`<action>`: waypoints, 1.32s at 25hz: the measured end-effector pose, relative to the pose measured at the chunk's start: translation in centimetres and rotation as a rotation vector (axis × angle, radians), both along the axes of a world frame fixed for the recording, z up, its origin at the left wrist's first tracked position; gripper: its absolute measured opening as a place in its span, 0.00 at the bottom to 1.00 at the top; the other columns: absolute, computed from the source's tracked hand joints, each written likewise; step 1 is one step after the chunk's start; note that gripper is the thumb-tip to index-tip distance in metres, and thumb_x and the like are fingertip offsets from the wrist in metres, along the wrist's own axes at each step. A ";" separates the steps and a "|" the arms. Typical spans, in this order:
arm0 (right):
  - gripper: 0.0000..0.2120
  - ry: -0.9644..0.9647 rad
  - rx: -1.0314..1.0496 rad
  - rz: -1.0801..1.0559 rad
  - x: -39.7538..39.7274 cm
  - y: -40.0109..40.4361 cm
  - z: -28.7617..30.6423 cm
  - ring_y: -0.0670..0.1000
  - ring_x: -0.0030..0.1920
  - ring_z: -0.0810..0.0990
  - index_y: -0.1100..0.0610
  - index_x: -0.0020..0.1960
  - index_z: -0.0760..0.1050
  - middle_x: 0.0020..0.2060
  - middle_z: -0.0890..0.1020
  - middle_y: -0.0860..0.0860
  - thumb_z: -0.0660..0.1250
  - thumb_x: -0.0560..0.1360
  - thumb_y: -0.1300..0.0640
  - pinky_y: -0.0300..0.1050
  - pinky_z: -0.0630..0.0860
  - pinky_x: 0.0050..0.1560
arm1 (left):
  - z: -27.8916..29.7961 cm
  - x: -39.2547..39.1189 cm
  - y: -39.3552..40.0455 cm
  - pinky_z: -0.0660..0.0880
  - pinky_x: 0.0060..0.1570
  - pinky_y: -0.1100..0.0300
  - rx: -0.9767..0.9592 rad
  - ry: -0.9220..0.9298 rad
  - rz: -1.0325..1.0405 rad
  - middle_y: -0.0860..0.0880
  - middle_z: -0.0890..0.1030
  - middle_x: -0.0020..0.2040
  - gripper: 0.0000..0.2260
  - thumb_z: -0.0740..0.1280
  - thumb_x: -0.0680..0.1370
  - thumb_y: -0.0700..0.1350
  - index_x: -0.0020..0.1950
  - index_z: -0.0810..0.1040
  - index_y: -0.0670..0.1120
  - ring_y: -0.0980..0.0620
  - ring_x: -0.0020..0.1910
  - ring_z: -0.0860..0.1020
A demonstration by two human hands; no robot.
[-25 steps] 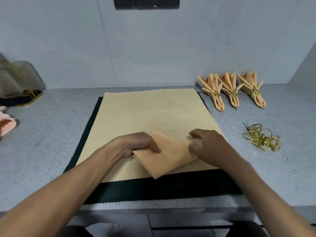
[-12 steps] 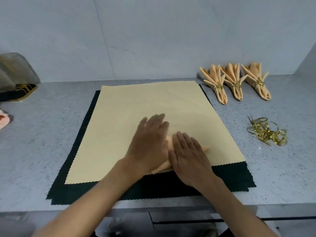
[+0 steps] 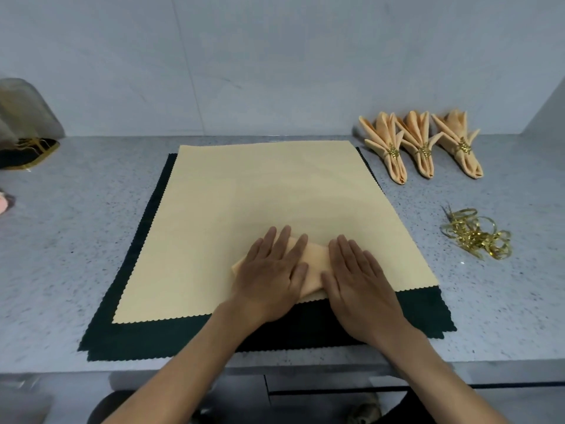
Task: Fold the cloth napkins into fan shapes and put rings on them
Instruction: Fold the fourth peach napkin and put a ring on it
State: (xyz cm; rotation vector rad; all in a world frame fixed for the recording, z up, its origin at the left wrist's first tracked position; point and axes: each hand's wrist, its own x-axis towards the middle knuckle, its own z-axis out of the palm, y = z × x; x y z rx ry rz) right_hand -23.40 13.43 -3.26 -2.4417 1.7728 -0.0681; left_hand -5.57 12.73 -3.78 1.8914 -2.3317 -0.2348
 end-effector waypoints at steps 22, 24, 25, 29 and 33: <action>0.21 -0.242 -0.154 0.408 -1.6 -1.7 1.2 0.48 0.56 0.75 0.55 0.63 0.78 0.58 0.78 0.46 0.60 0.75 0.48 0.46 0.77 0.55 | 0.4 1.8 0.4 0.37 0.77 0.51 0.069 -0.092 -0.147 0.51 0.33 0.78 0.36 0.37 0.76 0.71 0.80 0.36 0.54 0.51 0.77 0.32; 0.21 -0.275 -0.149 0.346 -1.2 -1.8 1.1 0.48 0.51 0.74 0.54 0.60 0.80 0.53 0.76 0.45 0.60 0.72 0.47 0.43 0.75 0.49 | 0.9 2.2 0.9 0.39 0.77 0.51 0.051 -0.101 -0.203 0.50 0.34 0.79 0.40 0.41 0.76 0.72 0.81 0.40 0.50 0.52 0.77 0.33; 0.21 -0.278 -0.164 0.337 -1.1 -1.9 0.8 0.48 0.50 0.74 0.54 0.59 0.80 0.51 0.76 0.45 0.60 0.71 0.48 0.43 0.74 0.48 | 1.1 2.3 1.2 0.43 0.78 0.50 -0.007 -0.109 -0.259 0.48 0.39 0.81 0.38 0.45 0.78 0.69 0.81 0.47 0.47 0.50 0.79 0.38; 0.21 -0.314 -0.201 0.325 -1.2 -2.6 0.4 0.50 0.48 0.74 0.52 0.57 0.83 0.49 0.79 0.45 0.57 0.71 0.51 0.46 0.72 0.49 | 2.2 2.7 2.5 0.77 0.47 0.53 -0.261 -0.077 -0.295 0.49 0.75 0.61 0.20 0.56 0.75 0.53 0.63 0.76 0.47 0.48 0.60 0.72; 0.14 -0.503 -0.024 0.235 -2.4 -3.7 1.2 0.41 0.50 0.74 0.47 0.59 0.79 0.50 0.81 0.41 0.63 0.77 0.59 0.36 0.69 0.50 | 3.5 3.3 0.9 0.67 0.38 0.58 -0.110 0.233 -0.032 0.54 0.79 0.44 0.04 0.67 0.77 0.48 0.47 0.79 0.50 0.52 0.43 0.76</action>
